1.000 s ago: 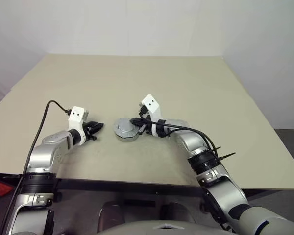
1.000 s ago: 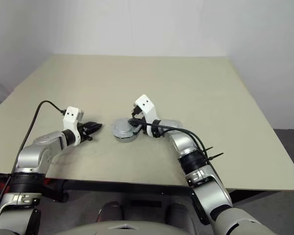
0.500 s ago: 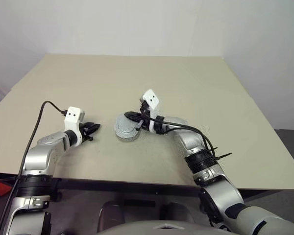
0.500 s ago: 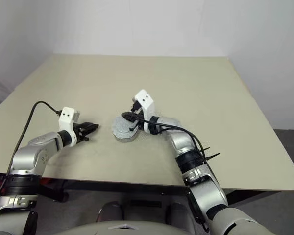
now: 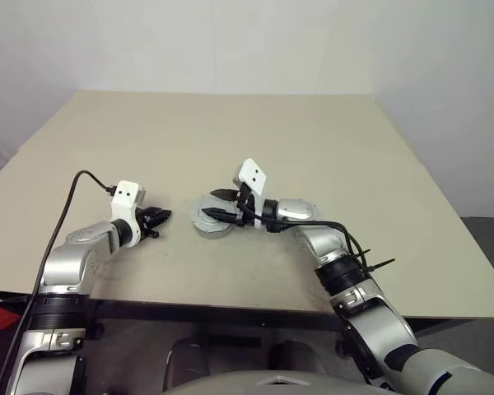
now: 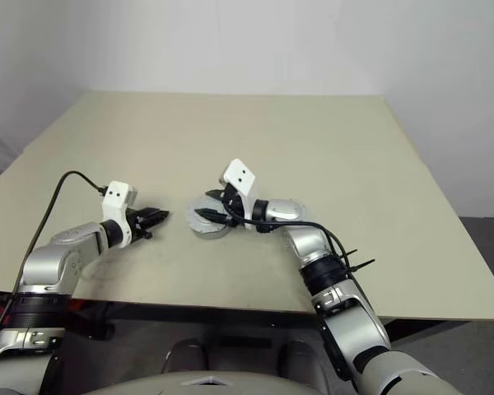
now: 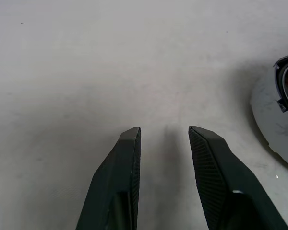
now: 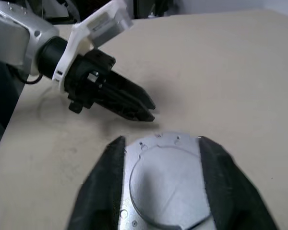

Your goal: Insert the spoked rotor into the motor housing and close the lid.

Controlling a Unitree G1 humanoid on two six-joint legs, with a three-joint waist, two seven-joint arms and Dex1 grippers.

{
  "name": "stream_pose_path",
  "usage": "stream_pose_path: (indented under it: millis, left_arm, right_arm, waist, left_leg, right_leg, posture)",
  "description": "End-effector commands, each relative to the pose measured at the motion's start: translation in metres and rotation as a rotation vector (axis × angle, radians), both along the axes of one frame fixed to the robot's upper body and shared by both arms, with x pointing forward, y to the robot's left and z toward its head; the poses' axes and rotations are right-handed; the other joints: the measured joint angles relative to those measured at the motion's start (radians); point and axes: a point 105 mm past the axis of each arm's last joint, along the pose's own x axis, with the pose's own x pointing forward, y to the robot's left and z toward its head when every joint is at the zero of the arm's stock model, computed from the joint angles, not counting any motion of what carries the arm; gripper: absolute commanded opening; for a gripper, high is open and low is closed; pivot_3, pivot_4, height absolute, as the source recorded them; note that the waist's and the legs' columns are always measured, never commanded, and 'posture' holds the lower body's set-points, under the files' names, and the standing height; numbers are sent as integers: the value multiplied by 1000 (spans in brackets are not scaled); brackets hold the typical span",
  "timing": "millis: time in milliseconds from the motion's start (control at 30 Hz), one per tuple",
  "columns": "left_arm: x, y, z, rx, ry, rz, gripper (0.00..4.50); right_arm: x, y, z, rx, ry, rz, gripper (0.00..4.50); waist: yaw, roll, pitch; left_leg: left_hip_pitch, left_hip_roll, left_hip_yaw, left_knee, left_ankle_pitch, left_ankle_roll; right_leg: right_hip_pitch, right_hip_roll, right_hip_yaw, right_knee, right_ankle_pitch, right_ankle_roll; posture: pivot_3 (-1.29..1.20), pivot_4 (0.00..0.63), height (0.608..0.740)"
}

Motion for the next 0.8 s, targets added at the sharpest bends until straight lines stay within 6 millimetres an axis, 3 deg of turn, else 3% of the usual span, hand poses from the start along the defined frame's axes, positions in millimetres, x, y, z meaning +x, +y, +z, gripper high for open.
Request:
stream_pose_path:
  millis: [33,567,667,800]
  left_arm:
    - [2,-1,17,15,-56,-20,1688]
    - [3,0,19,25,-60,-15,1688]
    - [2,0,19,26,-59,-17,1688]
    - [2,1,19,28,-59,-15,1688]
  right_arm:
    - [2,6,12,26,-41,24,3905]
    - [10,11,-10,-33,-16,2,3905]
    - [9,11,-9,-40,-49,20,4474]
    - [11,12,-7,-35,-66,1,4493]
  waist:
    - [0,0,0]
    - [-1,0,0]
    - [-1,0,0]
    - [-1,0,0]
  left_leg:
    - [0,0,0,0,0,0]
    - [0,0,0,0,-1,2]
    - [0,0,0,0,-1,2]
    - [0,0,0,0,-1,2]
  right_leg:
    - [0,0,0,0,0,0]
    - [0,0,0,0,0,0]
    - [0,0,0,0,0,0]
    - [0,0,0,0,0,0]
  posture:
    - [0,0,740]
    - [0,0,740]
    - [0,0,740]
    - [0,0,740]
